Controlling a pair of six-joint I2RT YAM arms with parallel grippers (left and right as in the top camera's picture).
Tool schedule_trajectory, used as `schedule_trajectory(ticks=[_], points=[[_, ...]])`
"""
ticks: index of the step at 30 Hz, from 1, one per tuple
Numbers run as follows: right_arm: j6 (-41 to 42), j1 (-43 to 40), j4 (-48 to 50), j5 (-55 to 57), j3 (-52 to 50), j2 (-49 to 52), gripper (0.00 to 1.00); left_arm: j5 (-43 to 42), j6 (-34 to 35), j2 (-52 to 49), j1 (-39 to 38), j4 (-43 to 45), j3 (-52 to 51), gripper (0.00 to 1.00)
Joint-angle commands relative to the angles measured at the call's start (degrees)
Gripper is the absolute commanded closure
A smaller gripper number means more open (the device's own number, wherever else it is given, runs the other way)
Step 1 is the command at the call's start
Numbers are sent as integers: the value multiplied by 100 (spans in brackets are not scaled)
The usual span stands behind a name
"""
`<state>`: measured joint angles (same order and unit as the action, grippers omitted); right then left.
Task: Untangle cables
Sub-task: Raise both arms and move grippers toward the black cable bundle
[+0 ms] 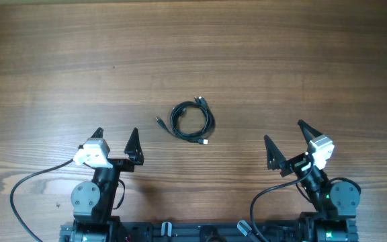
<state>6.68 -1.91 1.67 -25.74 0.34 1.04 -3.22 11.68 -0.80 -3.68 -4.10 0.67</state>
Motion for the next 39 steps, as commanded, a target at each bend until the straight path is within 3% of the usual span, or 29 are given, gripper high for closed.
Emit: schedule_trajectory(ticks=[1,15,19,24,32,36,39], points=[[92,24,13,608,-2,-50,0,127,33,31,33,-24,-31,0],[133,24,17,691,-2,-11,0,22,286,28,31,-7,-31,0],[1198,24,-15,660,-2,26,0,2,872,-79,31,-24,-28,0],[1325,24,-129,-94,173,236,0,-378,1193,-575,31,-334,442,0],[1023,24,-824,-920,1856,1976,0,-697,1126,-2603,15,-1746,2903,0],[765,24,-2247,-1198,3359,3375,0,-1204,1128,-3746,15,-2634,4295,0],[299,24,-3829,-1427,4769,4439,0,-1875,1128,-4437,15,-3200,5145,0]])
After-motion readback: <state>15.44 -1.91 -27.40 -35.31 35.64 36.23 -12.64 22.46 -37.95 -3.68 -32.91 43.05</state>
